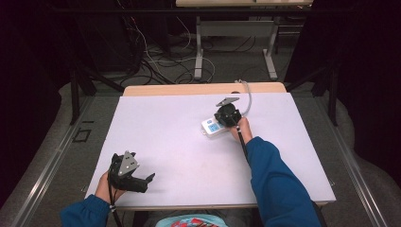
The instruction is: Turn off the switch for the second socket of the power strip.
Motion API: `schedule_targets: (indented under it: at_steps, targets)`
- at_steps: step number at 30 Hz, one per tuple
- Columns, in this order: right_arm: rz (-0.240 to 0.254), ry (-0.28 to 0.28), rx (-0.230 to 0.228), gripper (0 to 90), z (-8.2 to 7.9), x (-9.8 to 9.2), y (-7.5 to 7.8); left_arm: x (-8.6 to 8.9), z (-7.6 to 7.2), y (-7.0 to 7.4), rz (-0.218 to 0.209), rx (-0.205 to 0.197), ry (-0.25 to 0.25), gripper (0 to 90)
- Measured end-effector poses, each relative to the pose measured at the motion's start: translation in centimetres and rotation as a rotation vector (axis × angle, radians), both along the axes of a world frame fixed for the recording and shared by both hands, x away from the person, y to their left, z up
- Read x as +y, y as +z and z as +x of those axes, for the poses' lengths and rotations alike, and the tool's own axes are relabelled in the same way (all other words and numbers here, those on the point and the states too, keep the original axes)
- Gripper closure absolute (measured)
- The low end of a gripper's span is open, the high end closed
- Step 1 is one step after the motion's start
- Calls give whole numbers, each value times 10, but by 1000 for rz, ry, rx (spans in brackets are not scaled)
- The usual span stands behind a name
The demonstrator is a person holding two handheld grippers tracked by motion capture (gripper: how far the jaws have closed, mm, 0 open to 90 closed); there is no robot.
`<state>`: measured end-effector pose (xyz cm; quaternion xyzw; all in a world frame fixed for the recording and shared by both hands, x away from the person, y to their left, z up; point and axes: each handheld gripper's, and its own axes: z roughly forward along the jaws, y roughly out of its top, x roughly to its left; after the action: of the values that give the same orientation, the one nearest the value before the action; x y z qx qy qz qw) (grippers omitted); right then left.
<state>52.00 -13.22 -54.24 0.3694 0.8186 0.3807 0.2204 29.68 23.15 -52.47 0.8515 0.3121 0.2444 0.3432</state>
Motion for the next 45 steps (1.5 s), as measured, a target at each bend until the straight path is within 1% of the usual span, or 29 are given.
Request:
schedule_targets:
  at_steps: [2, 5, 7, 8, 11, 12, 13, 14, 15, 16, 18, 19, 25, 26, 27, 28, 29, 30, 32, 36, 37, 38, 39, 40, 45]
  targets:
    - [-11, -15, 7, 900, -1, 1, 1, 0, 0, 0, 3, 4, 0, 3]
    - [-15, -14, 3, 900, -1, 1, 1, 0, 0, 0, 0, 2, 0, 3]
    - [-11, -13, 9, 900, -1, 2, 1, 0, 0, 0, 0, 0, -1, 3]
    - [-27, -11, 6, 900, -2, 2, 2, 0, 0, 1, 2, -3, -5, 3]
    - [-23, -17, 11, 900, -2, 2, 2, 0, 0, 1, -2, -3, -2, 3]
    - [-35, -14, 10, 900, -2, 3, 3, 0, 0, 1, -3, -3, -2, 4]
    - [-36, -14, 4, 900, -2, 3, 3, 0, 0, 1, -3, -3, -2, 3]
    - [-35, -20, 9, 900, -2, 3, 3, 0, 0, 1, 5, -3, -6, 4]
    - [-29, -11, 2, 900, -1, 1, 3, 0, 0, 1, 5, -3, -6, 4]
    - [-32, -27, 13, 900, -1, 1, 3, 0, -1, 1, -5, -4, -3, 3]
    - [-38, -33, 7, 900, -1, 0, 4, 0, -1, 1, -8, -5, -2, 4]
    - [-28, -38, 16, 900, -1, -1, 4, 0, 0, 1, -6, -4, -3, 4]
    - [-19, -45, 23, 900, 0, -1, 4, 0, 0, 1, -1, -3, -4, 4]
    - [-19, -54, 26, 900, -1, -1, 4, 0, 0, 1, -1, -3, -4, 4]
    - [-24, -47, 19, 900, -1, -1, 4, 0, 0, 1, 6, -3, -4, 4]
    - [-19, -53, 26, 900, -1, -1, 4, 0, 0, 1, 7, -3, -4, 4]
    - [-12, -41, 21, 900, 0, -2, 3, 0, 0, 1, 7, -3, -4, 4]
    - [-12, -41, 21, 900, 0, -2, 3, 0, 0, 1, -1, -3, -4, 4]
    - [-16, -47, 22, 900, 0, -2, 3, 0, -1, 1, 5, -4, -6, 4]
    - [-21, -47, 23, 900, -1, -2, 4, 0, -1, 1, -5, -5, -2, 4]
    - [-16, -49, 20, 900, 0, -2, 3, 0, -1, 1, -2, -5, -4, 4]
    - [-16, -48, 22, 900, 0, -2, 3, 0, -1, 1, 8, -5, -7, 4]
    - [-8, -58, 25, 900, 0, -2, 3, 0, -1, 1, 7, -5, -7, 4]
    - [-13, -45, 20, 900, 0, -2, 3, 0, -1, 1, 8, -5, -8, 4]
    - [-9, -38, 20, 900, 1, -4, 2, 0, -1, 1, 8, -5, -7, 4]
